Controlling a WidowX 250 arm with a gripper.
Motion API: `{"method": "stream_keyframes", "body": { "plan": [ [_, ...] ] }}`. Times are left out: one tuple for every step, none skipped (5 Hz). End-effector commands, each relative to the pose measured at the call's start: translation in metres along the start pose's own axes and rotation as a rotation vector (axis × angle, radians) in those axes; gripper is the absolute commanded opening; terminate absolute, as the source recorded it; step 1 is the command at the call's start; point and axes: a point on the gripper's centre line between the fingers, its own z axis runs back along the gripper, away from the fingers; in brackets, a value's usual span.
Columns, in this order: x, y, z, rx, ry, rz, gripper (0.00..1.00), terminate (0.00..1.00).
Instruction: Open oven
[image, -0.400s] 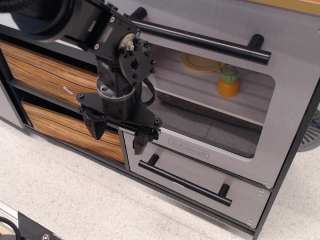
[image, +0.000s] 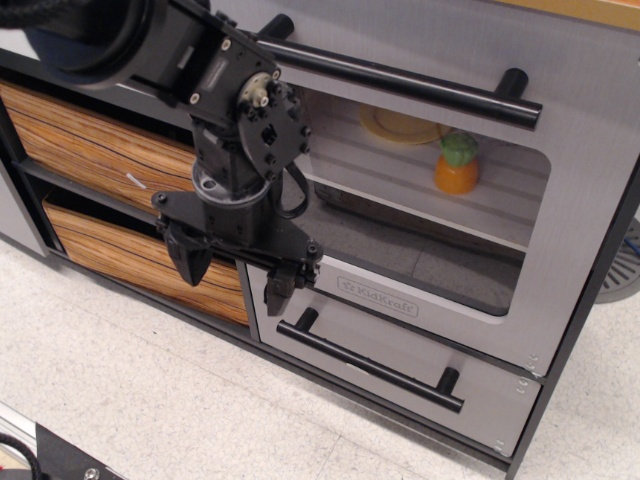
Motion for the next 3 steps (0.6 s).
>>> {"method": "stream_keyframes", "body": {
  "plan": [
    [0.018,0.001,0.048,-0.122,-0.058,0.288,1.0,0.0],
    [0.037,0.006,0.08,-0.218,-0.057,0.474,1.0,0.0],
    [0.056,0.011,0.1,-0.309,-0.086,0.636,1.0,0.0]
  ]
}}
